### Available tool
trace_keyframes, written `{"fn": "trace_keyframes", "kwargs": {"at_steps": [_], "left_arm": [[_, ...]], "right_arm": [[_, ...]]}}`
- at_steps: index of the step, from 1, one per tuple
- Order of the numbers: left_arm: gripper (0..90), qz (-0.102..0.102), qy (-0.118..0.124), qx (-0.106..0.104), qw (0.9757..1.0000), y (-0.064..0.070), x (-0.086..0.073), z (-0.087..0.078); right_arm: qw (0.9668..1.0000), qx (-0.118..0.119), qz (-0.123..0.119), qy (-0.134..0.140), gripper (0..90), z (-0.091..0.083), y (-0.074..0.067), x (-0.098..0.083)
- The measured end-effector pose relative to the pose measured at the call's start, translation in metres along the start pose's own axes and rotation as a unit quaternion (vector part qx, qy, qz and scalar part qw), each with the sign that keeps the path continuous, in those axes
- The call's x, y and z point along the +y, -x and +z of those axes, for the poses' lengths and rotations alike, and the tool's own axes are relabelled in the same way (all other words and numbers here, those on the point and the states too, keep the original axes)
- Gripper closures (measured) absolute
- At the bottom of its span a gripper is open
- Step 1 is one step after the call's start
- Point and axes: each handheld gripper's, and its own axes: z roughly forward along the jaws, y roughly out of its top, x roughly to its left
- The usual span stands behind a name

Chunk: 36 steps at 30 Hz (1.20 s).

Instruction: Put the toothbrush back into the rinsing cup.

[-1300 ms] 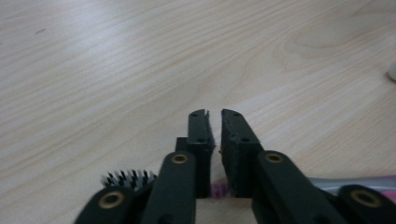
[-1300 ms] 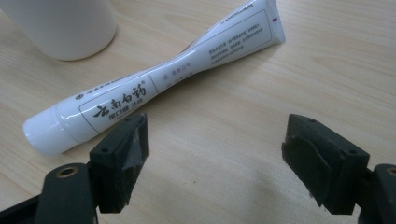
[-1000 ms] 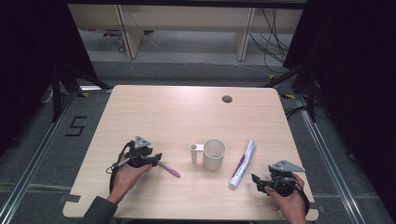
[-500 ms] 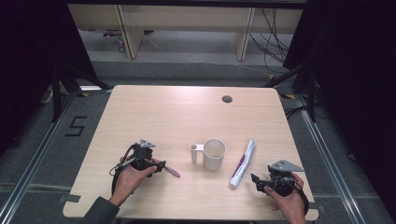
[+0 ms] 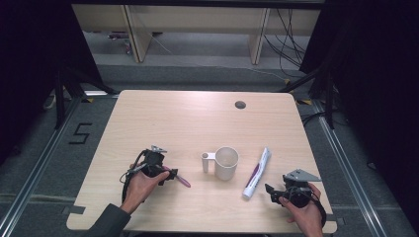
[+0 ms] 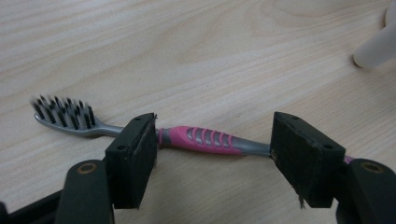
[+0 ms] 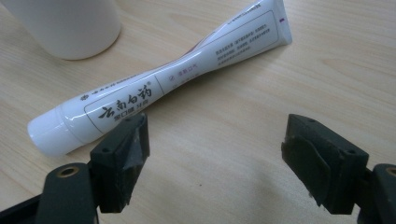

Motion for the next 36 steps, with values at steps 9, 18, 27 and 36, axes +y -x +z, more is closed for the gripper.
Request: {"fn": "trace_keyframes", "kwargs": {"at_steps": [9, 18, 27, 36], "left_arm": [[30.4, 0.005, -0.009, 0.011, 0.9999, 0.003, 0.010, 0.010], [38.0, 0.046, -0.025, 0.019, 0.9984, 0.009, 0.010, 0.011], [54.0, 0.079, -0.032, 0.014, 0.9963, 0.009, 0.010, 0.008], [65.2, 0.109, -0.041, -0.001, 0.9933, 0.004, 0.010, 0.003]], "right_arm": [[0.9998, 0.002, -0.016, 0.007, 24.1, 0.001, 0.001, 0.001], [1.0000, 0.000, -0.002, 0.002, 24.2, 0.000, 0.000, 0.001], [1.0000, 0.006, 0.000, 0.001, 24.3, 0.000, -0.001, 0.001], [0.9999, 0.005, -0.012, 0.004, 24.4, 0.001, 0.001, 0.001]]}}
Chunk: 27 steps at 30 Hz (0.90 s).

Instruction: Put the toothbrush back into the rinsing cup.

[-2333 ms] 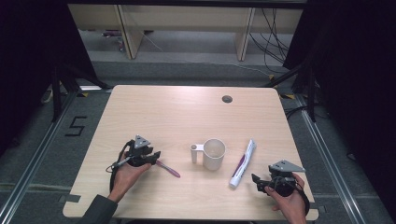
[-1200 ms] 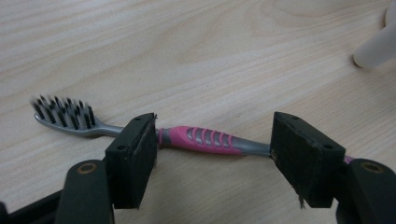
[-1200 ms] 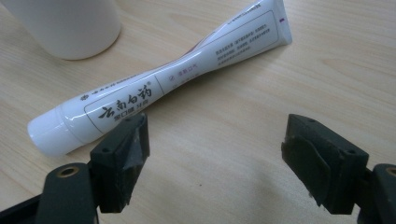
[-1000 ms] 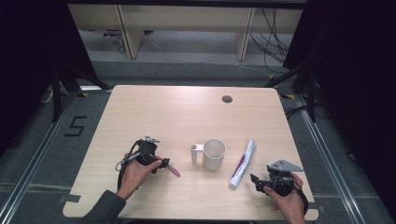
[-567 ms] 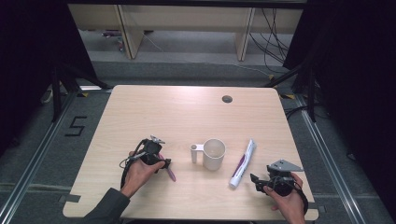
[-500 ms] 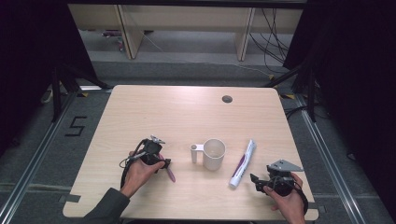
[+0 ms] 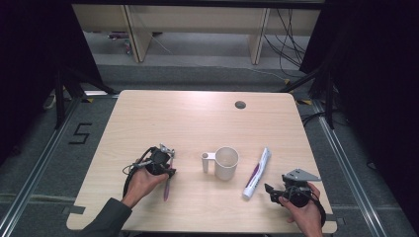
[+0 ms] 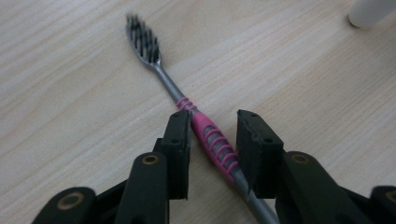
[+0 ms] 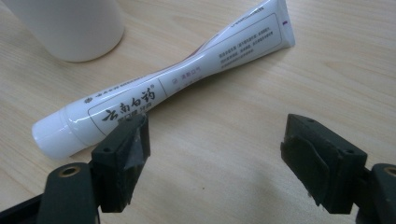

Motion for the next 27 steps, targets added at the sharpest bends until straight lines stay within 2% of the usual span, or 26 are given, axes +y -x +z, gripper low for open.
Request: {"fn": "trace_keyframes", "kwargs": {"at_steps": [1, 2, 4, 5, 6, 9, 10, 12, 14, 17, 22, 27], "left_arm": [[65.5, 0.000, 0.000, 0.000, 1.0000, 0.000, 0.000, 0.000], [66.9, 0.006, -0.013, -0.006, 0.9999, -0.001, 0.002, -0.002], [67.3, 0.009, -0.014, -0.006, 0.9998, -0.002, 0.002, -0.003], [67.4, 0.006, -0.008, -0.005, 0.9999, -0.001, 0.002, -0.004], [67.3, 0.005, -0.021, -0.011, 0.9997, -0.003, 0.005, -0.007], [68.9, 0.007, -0.032, -0.013, 0.9994, -0.003, 0.006, -0.008], [70.2, 0.004, -0.030, -0.013, 0.9995, -0.003, 0.005, -0.007], [69.8, 0.004, -0.042, -0.018, 0.9990, -0.003, 0.006, -0.007], [70.4, 0.006, -0.050, -0.019, 0.9986, -0.003, 0.007, -0.006], [71.9, 0.008, -0.051, -0.021, 0.9984, -0.002, 0.007, -0.006], [77.5, 0.022, -0.068, -0.025, 0.9971, -0.003, 0.009, -0.003], [77.7, 0.034, -0.078, -0.027, 0.9960, -0.004, 0.011, -0.002]], "right_arm": [[1.0000, 0.000, 0.000, 0.000, 24.4, 0.000, 0.000, 0.000], [1.0000, 0.001, 0.001, -0.001, 24.4, 0.000, 0.000, 0.000], [1.0000, 0.001, 0.001, -0.001, 24.4, 0.000, 0.000, 0.000], [1.0000, -0.001, -0.001, 0.000, 24.4, 0.000, 0.000, 0.000], [1.0000, -0.004, -0.004, 0.002, 24.4, 0.000, 0.000, 0.000], [1.0000, 0.001, 0.003, -0.002, 24.5, 0.000, 0.000, 0.000], [1.0000, -0.004, -0.004, 0.003, 24.5, 0.000, 0.000, 0.000], [1.0000, 0.002, 0.004, -0.002, 24.5, 0.000, -0.001, 0.000], [1.0000, 0.002, 0.002, -0.001, 24.5, 0.000, 0.000, 0.000], [1.0000, 0.001, 0.001, -0.001, 24.5, 0.000, 0.000, 0.000], [1.0000, -0.001, -0.004, 0.003, 24.6, 0.000, 0.000, 0.000], [1.0000, -0.001, -0.002, 0.004, 24.6, 0.000, 0.000, 0.000]]}}
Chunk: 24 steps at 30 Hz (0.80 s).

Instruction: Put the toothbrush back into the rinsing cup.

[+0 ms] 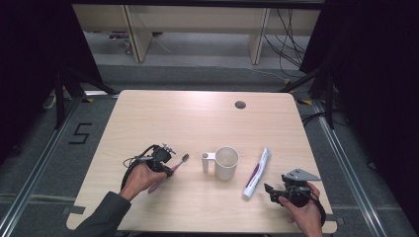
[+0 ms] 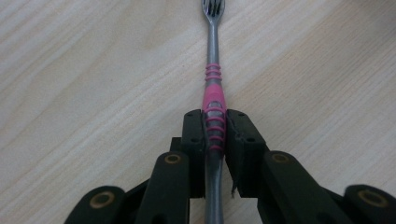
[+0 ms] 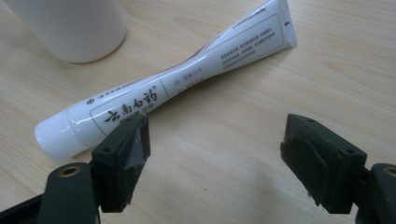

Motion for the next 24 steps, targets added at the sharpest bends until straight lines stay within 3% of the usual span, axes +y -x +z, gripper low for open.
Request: {"fn": "trace_keyframes", "kwargs": {"at_steps": [9, 11, 12, 13, 20, 21, 24], "left_arm": [[77.9, 0.013, -0.009, -0.001, 0.9999, -0.001, 0.003, 0.000], [77.9, 0.025, -0.015, 0.002, 0.9996, -0.001, 0.004, 0.000], [77.9, 0.025, -0.018, 0.002, 0.9995, -0.001, 0.005, 0.000], [77.9, 0.027, -0.022, 0.004, 0.9994, -0.001, 0.006, 0.000], [78.0, 0.050, -0.048, 0.020, 0.9974, 0.005, 0.013, 0.001], [78.1, 0.047, -0.053, 0.019, 0.9973, 0.006, 0.015, 0.002], [78.2, 0.050, -0.058, 0.019, 0.9969, 0.006, 0.017, 0.002]], "right_arm": [[0.9999, 0.001, 0.010, -0.001, 24.6, 0.000, -0.002, 0.000], [0.9999, 0.002, 0.010, -0.001, 24.6, 0.000, -0.002, 0.000], [0.9999, -0.003, -0.011, 0.006, 24.6, 0.000, 0.001, 0.000], [1.0000, -0.001, -0.001, 0.003, 24.6, 0.000, 0.000, 0.001], [1.0000, 0.006, -0.005, 0.004, 24.6, 0.000, 0.000, 0.001], [0.9998, 0.011, 0.014, -0.003, 24.6, -0.001, -0.003, 0.001], [0.9997, 0.005, 0.020, -0.009, 24.6, -0.001, -0.004, 0.001]]}}
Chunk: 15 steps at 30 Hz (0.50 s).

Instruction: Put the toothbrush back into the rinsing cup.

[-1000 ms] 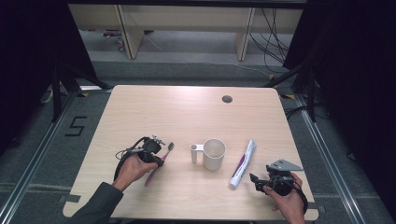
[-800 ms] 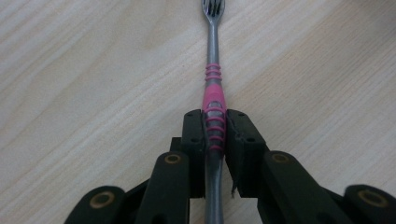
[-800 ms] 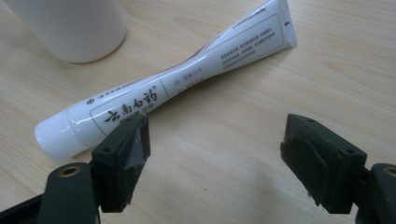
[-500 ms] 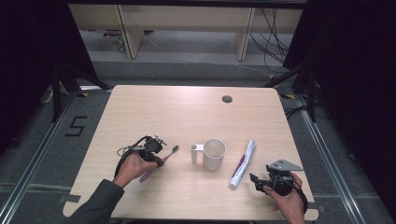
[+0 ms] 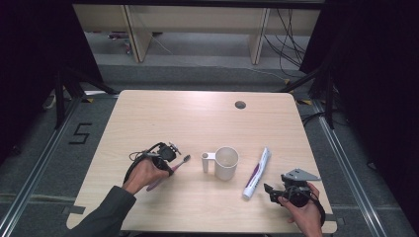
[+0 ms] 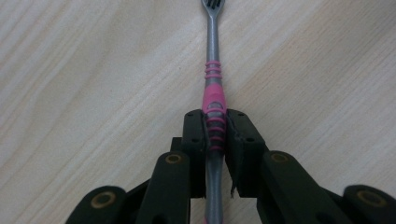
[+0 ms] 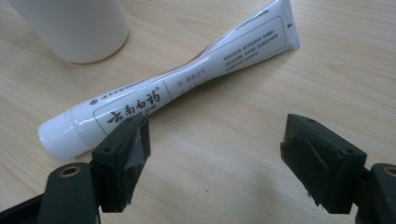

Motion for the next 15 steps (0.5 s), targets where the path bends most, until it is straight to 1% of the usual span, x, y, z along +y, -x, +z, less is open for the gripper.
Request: {"fn": "trace_keyframes", "kwargs": {"at_steps": [1, 2, 3, 4, 5, 6, 7, 9, 10, 12, 14, 15], "left_arm": [[78.3, 0.008, -0.006, 0.001, 1.0000, -0.0002, 0.0011, -0.0003], [78.3, 0.016, -0.010, 0.007, 0.9998, 0.0011, 0.0026, 0.0000], [78.4, 0.017, -0.010, 0.010, 0.9998, 0.0018, 0.0031, 0.0003], [78.4, 0.020, -0.013, 0.009, 0.9997, 0.0017, 0.0035, 0.0002], [78.5, 0.020, -0.013, 0.009, 0.9997, 0.0017, 0.0035, 0.0002], [78.5, 0.026, -0.017, 0.009, 0.9995, 0.0013, 0.0039, -0.0001], [78.5, 0.027, -0.017, 0.009, 0.9994, 0.0012, 0.0038, -0.0002], [78.6, 0.033, -0.018, 0.009, 0.9992, 0.0004, 0.0031, -0.0008], [78.6, 0.036, -0.017, 0.010, 0.9992, 0.0001, 0.0027, -0.0013], [78.6, 0.032, -0.010, 0.005, 0.9994, -0.0005, 0.0015, -0.0031], [78.7, 0.035, 0.005, 0.001, 0.9994, -0.0040, 0.0003, -0.0087], [78.7, 0.035, 0.005, 0.001, 0.9994, -0.0040, 0.0003, -0.0087]], "right_arm": [[0.9995, 0.000, -0.030, 0.012, 24.6, 0.0015, 0.0040, 0.0005], [0.9995, 0.001, -0.027, 0.013, 24.7, 0.0013, 0.0038, 0.0006], [0.9999, 0.005, -0.012, 0.007, 24.7, 0.0009, 0.0015, 0.0003], [0.9999, 0.006, -0.009, 0.007, 24.7, 0.0010, 0.0011, 0.0002], [0.9999, 0.006, -0.009, 0.007, 24.7, 0.0010, 0.0011, 0.0002], [0.9995, 0.001, -0.027, 0.013, 24.7, 0.0012, 0.0038, 0.0005], [0.9995, 0.000, -0.027, 0.013, 24.7, 0.0013, 0.0039, 0.0005], [0.9999, 0.003, -0.013, 0.009, 24.7, 0.0009, 0.0022, 0.0003], [0.9995, -0.001, -0.026, 0.017, 24.8, 0.0016, 0.0042, 0.0004], [0.9995, -0.001, -0.026, 0.017, 24.8, 0.0014, 0.0043, 0.0005], [0.9997, -0.005, -0.019, 0.013, 24.8, 0.0009, 0.0039, 0.0006], [0.9997, -0.005, -0.019, 0.013, 24.8, 0.0009, 0.0039, 0.0006]]}}
